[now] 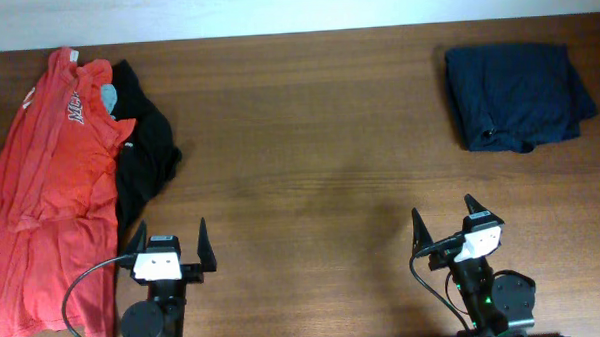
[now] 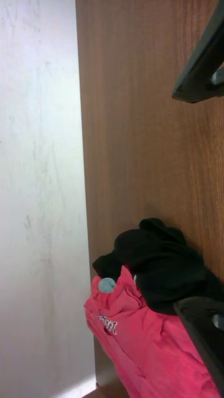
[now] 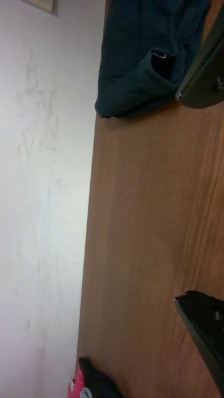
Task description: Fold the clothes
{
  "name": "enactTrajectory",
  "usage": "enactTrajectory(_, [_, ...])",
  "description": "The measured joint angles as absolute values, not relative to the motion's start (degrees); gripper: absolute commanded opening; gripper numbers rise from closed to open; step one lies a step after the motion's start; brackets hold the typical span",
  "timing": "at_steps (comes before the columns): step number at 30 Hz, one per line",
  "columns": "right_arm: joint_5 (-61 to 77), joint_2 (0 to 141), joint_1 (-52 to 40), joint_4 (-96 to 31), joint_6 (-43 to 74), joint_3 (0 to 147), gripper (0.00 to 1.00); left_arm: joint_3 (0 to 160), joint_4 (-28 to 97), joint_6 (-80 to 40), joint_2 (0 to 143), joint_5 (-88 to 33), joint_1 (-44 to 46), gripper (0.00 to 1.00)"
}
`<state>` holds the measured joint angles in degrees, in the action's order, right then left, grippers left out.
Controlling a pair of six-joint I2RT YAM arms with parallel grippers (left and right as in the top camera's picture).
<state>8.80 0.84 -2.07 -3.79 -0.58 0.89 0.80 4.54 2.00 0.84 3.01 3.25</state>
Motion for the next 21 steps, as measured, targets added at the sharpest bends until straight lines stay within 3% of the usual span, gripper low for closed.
enactTrajectory(21, [8.9, 0.8, -2.1, -2.7, 2.6, 0.8, 0.99, 0.8, -3.3, 2.0, 0.8, 2.8, 3.2, 0.99])
